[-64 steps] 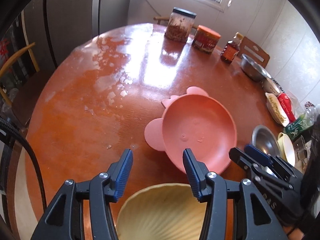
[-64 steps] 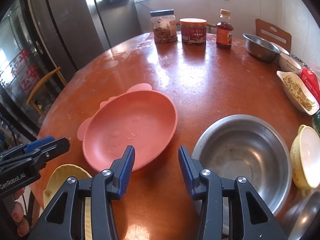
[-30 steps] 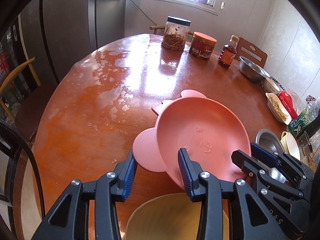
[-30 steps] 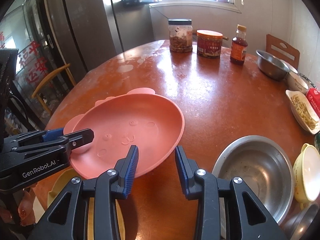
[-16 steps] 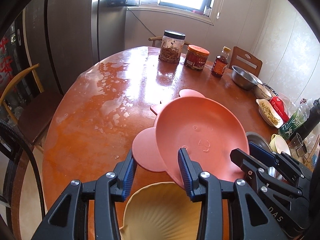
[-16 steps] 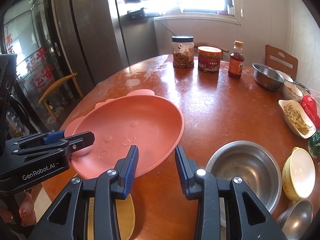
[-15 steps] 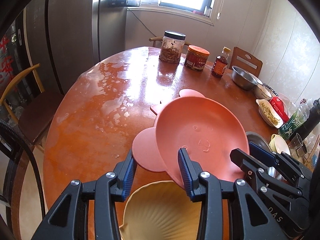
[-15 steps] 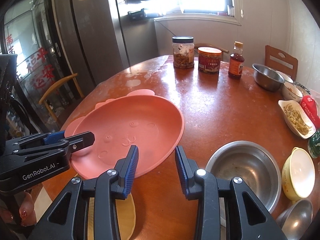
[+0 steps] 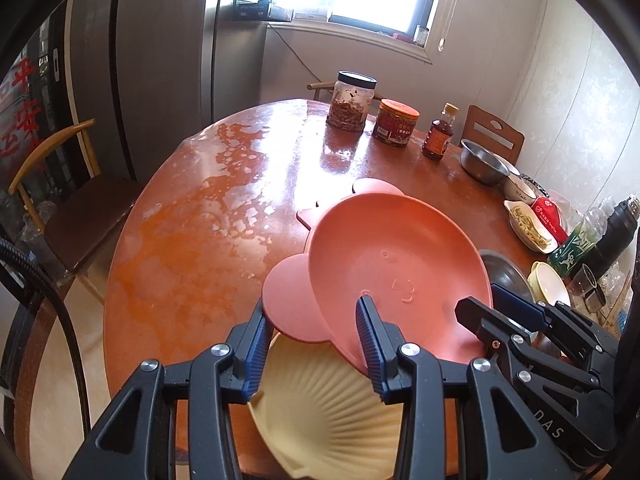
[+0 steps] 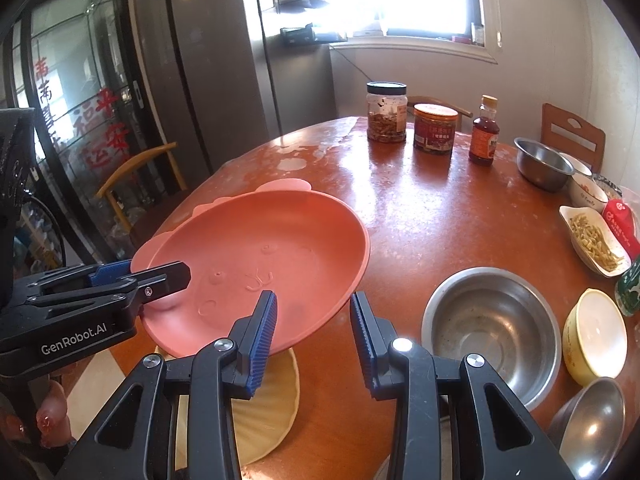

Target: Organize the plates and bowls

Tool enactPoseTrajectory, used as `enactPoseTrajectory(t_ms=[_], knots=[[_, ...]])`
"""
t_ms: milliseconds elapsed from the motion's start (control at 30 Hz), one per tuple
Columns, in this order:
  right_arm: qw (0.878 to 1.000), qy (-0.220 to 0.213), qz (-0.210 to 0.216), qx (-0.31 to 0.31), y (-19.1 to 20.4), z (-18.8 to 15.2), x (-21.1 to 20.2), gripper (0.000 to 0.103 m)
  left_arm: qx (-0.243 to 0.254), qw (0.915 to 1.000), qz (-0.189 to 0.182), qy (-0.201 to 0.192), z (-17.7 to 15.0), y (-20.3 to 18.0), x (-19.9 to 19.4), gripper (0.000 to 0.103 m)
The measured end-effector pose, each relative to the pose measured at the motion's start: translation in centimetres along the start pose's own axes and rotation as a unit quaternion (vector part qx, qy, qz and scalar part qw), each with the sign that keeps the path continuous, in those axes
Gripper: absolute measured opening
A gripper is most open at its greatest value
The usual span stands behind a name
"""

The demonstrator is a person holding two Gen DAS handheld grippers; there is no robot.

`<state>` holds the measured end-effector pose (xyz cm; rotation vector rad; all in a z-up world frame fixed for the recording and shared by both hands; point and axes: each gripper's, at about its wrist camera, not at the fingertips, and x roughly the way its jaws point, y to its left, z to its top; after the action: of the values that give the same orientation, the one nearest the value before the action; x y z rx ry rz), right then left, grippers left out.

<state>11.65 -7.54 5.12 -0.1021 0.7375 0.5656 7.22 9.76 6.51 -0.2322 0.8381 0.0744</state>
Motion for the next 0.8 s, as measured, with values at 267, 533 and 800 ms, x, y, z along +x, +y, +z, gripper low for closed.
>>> enactPoseTrajectory(t_ms=[267,533,800], knots=[[0.999,0.022,0.016,-0.023,1.6,-2.0,0.1,0.039,-0.012,0.9998,0.008,0.01,-3.0,1.1,-0.6,0.042],[0.997,0.06,0.024,-0.048,2.8,-4.3,1.6,0.039,-0.004,0.9986,0.03,0.043,-6.0,1.7,0.2,0.042],[0.994,0.089,0.026,-0.061,3.4,-5.6,3.0,0.039,0.006,0.9974,0.041,0.06,-7.2,2.1,0.7,0.042]])
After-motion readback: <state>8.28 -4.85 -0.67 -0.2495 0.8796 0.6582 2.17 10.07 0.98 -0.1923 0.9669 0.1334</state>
